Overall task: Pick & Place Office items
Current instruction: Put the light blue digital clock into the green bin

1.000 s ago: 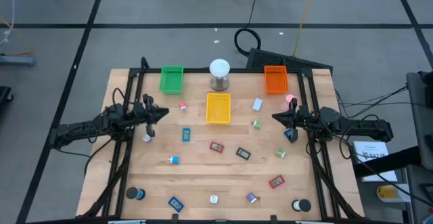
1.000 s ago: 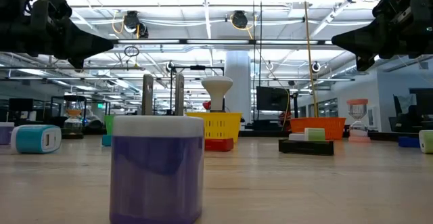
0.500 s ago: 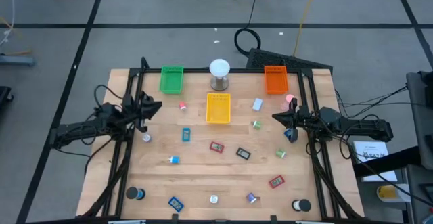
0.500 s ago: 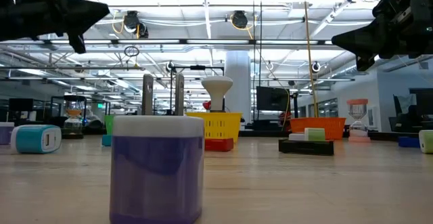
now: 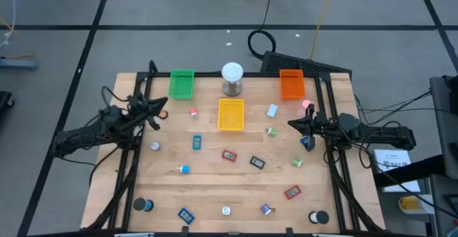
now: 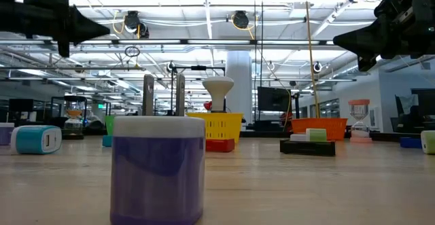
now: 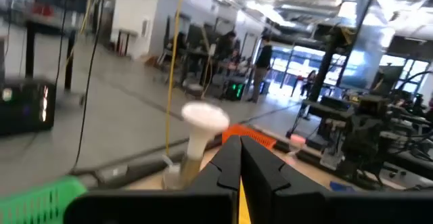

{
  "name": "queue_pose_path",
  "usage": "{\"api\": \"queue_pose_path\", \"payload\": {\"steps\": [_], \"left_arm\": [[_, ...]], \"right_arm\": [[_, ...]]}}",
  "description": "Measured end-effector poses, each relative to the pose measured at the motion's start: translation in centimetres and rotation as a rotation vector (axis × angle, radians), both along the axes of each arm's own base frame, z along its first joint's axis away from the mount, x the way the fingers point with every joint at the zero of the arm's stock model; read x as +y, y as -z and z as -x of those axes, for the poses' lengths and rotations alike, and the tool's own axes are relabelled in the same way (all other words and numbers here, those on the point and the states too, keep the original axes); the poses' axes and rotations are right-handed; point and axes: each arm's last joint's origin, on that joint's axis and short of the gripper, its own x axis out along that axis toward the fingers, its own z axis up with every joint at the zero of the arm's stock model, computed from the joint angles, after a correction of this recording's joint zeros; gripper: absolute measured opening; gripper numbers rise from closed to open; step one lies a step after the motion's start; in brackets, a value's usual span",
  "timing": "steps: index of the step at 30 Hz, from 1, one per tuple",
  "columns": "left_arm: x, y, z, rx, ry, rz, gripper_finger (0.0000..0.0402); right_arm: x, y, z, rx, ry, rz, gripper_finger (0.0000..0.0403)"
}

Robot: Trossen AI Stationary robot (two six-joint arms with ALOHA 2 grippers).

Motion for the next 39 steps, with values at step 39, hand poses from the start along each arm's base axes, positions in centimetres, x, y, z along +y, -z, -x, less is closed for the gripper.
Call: {"api": "queue_pose_path", "payload": {"steps": [39], "left_arm": [[0.9,-5.5,-6.5,0.772,0.044,0.344,0.0017]], "right_arm": [[0.0,0.0,0.0,0.000,0.000,0.000,0.0004]]}}
